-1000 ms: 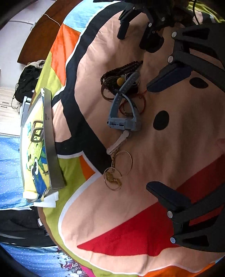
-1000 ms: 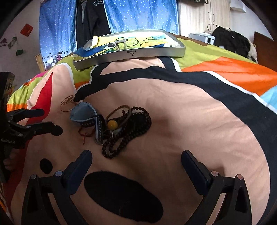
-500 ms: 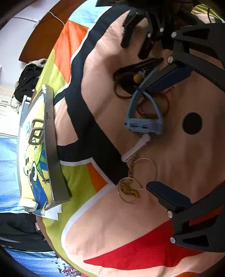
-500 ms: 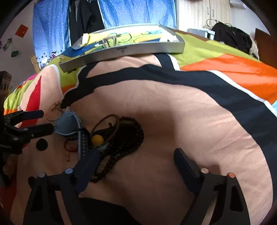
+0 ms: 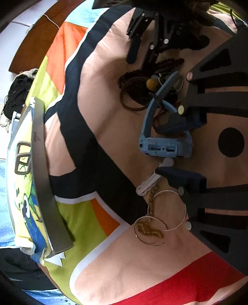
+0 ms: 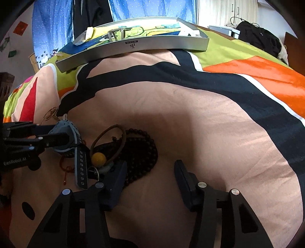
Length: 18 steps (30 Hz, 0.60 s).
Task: Organize jewelry
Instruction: 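Grasp the blue watch with the left tool while the right tool grasps the black bead bracelet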
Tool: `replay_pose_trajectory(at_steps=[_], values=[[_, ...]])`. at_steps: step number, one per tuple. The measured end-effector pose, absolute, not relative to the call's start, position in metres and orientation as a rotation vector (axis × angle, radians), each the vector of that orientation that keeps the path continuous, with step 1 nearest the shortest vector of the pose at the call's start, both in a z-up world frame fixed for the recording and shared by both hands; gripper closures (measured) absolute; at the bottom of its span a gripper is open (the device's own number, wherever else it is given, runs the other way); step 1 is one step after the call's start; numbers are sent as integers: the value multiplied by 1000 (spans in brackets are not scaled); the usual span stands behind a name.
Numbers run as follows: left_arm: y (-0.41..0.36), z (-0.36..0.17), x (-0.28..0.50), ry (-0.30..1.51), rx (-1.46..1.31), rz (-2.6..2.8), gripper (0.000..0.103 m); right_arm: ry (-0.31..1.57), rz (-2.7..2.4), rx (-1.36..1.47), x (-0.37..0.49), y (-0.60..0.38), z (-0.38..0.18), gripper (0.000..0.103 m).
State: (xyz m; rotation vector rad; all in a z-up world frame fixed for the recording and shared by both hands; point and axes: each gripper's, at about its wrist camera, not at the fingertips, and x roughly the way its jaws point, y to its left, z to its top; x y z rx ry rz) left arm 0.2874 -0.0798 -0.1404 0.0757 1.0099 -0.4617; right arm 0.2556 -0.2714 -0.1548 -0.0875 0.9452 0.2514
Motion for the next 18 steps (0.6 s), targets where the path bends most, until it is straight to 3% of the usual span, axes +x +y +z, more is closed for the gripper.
replay_pose_trajectory(at_steps=[10, 16, 18], values=[[-88, -141, 295, 1022, 85, -461, 87, 966, 247, -121, 267, -263, -159, 64], [-96, -142, 296, 1023, 121, -449, 88, 982, 223, -144, 271, -261, -162, 74], [-97, -142, 296, 1026, 116, -441, 89, 990, 223, -145, 272, -261, -163, 88]])
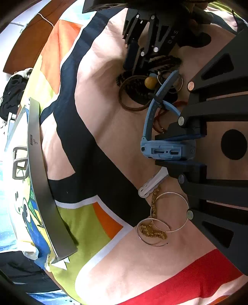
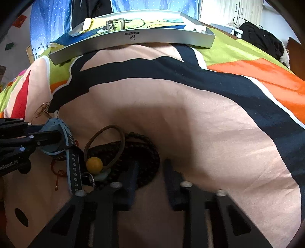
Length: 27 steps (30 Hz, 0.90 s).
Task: Organize jewelry
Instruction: 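Grasp the blue watch with the left tool while the right tool grasps the black bead bracelet, then lift the blue watch and bead bracelet over the silver tray with both tools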
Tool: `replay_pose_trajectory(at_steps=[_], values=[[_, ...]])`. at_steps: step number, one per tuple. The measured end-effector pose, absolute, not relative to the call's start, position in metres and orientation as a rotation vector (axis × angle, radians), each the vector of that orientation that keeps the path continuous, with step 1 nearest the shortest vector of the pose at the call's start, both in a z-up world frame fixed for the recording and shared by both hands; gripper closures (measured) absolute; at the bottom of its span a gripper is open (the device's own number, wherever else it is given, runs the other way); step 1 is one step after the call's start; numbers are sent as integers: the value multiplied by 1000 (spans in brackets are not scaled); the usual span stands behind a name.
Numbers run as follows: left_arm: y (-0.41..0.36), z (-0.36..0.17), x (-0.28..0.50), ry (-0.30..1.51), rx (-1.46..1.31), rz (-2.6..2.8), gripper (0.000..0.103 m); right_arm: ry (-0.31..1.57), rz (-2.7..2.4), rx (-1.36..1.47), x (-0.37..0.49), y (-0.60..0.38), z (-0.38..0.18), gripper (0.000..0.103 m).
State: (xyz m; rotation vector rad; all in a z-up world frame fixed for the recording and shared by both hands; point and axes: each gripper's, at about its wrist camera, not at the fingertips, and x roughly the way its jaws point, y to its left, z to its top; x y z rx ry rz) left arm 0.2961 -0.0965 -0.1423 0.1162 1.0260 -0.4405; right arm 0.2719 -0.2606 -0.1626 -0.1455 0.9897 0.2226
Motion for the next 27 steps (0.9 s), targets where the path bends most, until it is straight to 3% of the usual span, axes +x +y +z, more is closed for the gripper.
replay_pose_trajectory(at_steps=[11, 27], values=[[-83, -122, 279, 968, 92, -437, 89, 903, 195, -89, 263, -276, -134, 92], [-64, -63, 263, 854, 43, -447, 89, 661, 182, -86, 242, -280, -43, 92]])
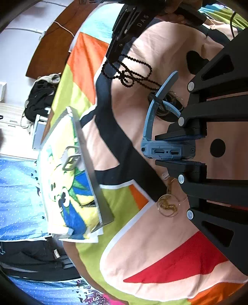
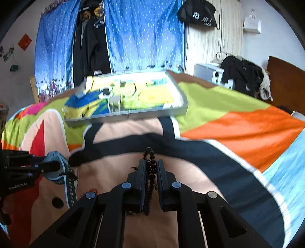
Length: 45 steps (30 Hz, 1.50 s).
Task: Organize jewelry
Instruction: 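Lift the blue watch and bead bracelet over the silver tray with both tools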
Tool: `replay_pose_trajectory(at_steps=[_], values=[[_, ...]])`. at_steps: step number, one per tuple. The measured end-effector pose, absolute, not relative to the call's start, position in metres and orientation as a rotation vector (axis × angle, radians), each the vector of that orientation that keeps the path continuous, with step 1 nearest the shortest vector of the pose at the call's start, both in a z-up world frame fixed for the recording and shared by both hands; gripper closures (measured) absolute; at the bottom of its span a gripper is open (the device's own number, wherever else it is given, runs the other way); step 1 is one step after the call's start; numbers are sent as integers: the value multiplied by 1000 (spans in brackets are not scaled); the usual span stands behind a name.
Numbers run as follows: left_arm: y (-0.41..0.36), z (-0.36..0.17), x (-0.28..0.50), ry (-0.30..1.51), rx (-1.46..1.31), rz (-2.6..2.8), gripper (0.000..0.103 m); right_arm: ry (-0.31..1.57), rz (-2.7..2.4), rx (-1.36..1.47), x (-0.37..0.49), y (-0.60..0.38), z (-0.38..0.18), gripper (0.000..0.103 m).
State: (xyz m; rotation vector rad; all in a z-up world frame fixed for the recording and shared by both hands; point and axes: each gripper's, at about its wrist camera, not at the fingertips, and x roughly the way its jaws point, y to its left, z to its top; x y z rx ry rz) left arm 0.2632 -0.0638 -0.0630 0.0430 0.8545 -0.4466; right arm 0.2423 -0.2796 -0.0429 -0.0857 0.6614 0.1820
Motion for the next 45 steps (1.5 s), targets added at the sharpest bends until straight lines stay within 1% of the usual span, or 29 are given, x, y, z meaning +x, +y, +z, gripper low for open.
replay_pose_trajectory(at_steps=[14, 22, 26, 28, 31, 35, 40, 45], values=[[-46, -13, 286, 757, -8, -415, 89, 574, 258, -20, 269, -276, 9, 92], [-33, 15, 336, 695, -57, -329, 89, 500, 291, -9, 314, -263, 44, 92], [-27, 17, 368, 690, -105, -277, 89, 439, 285, -12, 342, -254, 63, 92], [-25, 14, 387, 707, -138, -246, 89, 439, 277, 9, 360, -250, 65, 92], [-27, 8, 407, 723, -138, -192, 89, 476, 254, 63, 387, -248, 59, 92], [-28, -8, 429, 765, -137, -142, 89, 520, 231, 99, 414, -247, 35, 92], [-28, -35, 445, 814, -127, -118, 89, 587, 217, 141, 432, -251, 2, 92], [-23, -46, 453, 836, -162, -130, 89, 637, 209, 160, 436, -259, -24, 92]])
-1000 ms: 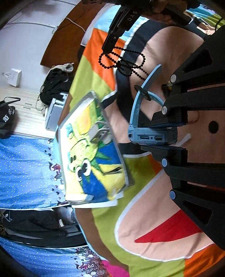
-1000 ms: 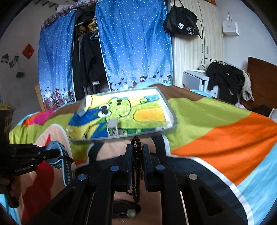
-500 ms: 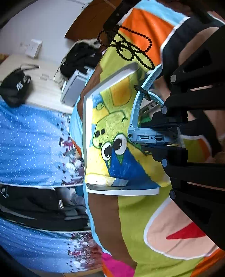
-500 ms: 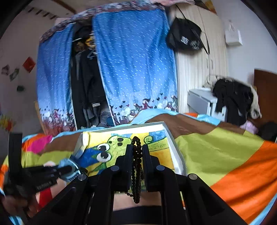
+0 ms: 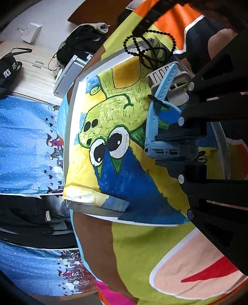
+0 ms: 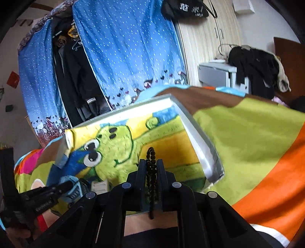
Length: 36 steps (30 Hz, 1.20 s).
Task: Organize jewelry
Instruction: 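Lift the blue watch and bead bracelet over the silver tray with both tools, then open the left tool over the tray while the right tool releases the bracelet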
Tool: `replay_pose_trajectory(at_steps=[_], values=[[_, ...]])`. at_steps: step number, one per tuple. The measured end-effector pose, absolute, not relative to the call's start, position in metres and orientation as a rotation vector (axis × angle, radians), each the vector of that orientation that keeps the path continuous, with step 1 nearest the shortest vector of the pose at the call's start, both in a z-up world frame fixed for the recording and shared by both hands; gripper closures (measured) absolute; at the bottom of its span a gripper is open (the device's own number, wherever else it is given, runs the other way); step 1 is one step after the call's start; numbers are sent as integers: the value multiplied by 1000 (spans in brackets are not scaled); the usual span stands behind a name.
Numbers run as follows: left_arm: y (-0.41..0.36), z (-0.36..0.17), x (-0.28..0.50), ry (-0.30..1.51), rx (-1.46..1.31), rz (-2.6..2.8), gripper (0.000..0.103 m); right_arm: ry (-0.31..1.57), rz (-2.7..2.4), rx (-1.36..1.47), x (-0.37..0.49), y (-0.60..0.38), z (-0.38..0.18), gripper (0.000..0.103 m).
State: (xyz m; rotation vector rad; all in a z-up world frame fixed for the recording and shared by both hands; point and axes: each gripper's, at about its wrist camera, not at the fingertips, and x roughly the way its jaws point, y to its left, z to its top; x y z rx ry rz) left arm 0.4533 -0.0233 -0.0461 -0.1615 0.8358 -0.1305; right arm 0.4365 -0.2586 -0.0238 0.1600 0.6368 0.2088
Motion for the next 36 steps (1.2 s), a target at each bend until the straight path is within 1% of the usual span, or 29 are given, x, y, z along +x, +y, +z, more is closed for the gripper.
replay_pose_trajectory(at_steps=[8, 10, 12, 13, 14, 15, 16, 17, 19, 21, 23, 25, 26, 27, 28, 29, 32, 34, 36], values=[[-14, -50, 457, 861, -236, -121, 88, 678, 190, 155, 436, -267, -43, 90], [-15, -47, 457, 864, -229, -112, 88, 682, 185, 149, 435, -268, -43, 84], [-17, -44, 455, 853, -215, -105, 85, 673, 178, 139, 432, -269, -42, 71], [-17, -42, 453, 845, -212, -105, 78, 668, 173, 135, 431, -269, -41, 68], [-18, -40, 451, 841, -211, -99, 67, 661, 174, 130, 429, -270, -40, 64], [-17, -37, 448, 830, -219, -104, 60, 658, 173, 123, 427, -269, -38, 61], [-16, -34, 445, 815, -231, -109, 50, 656, 171, 119, 427, -269, -37, 60], [-14, -30, 443, 797, -245, -112, 47, 651, 170, 113, 424, -269, -34, 58], [-12, -22, 439, 779, -258, -115, 44, 643, 168, 108, 420, -269, -30, 49], [-12, -14, 434, 765, -262, -117, 39, 626, 169, 111, 413, -270, -24, 32], [-11, -4, 427, 737, -259, -116, 34, 598, 176, 116, 404, -271, -15, 25], [-12, 7, 416, 693, -247, -99, 31, 576, 176, 109, 398, -271, -7, 22], [-13, 11, 413, 677, -239, -90, 26, 552, 182, 108, 392, -271, 0, 19], [-14, 15, 408, 662, -230, -81, 22, 534, 185, 109, 387, -272, 6, 13], [-15, 19, 403, 647, -220, -73, 12, 514, 186, 111, 381, -272, 12, 9], [-15, 24, 397, 628, -211, -63, 6, 498, 185, 114, 378, -272, 16, 5], [-14, 40, 378, 562, -199, -65, 5, 429, 190, 114, 360, -273, 38, 1], [-15, 53, 365, 531, -190, -88, 2, 399, 189, 102, 352, -272, 48, 0], [-14, 62, 354, 504, -181, -102, 2, 370, 194, 90, 339, -269, 58, 0]])
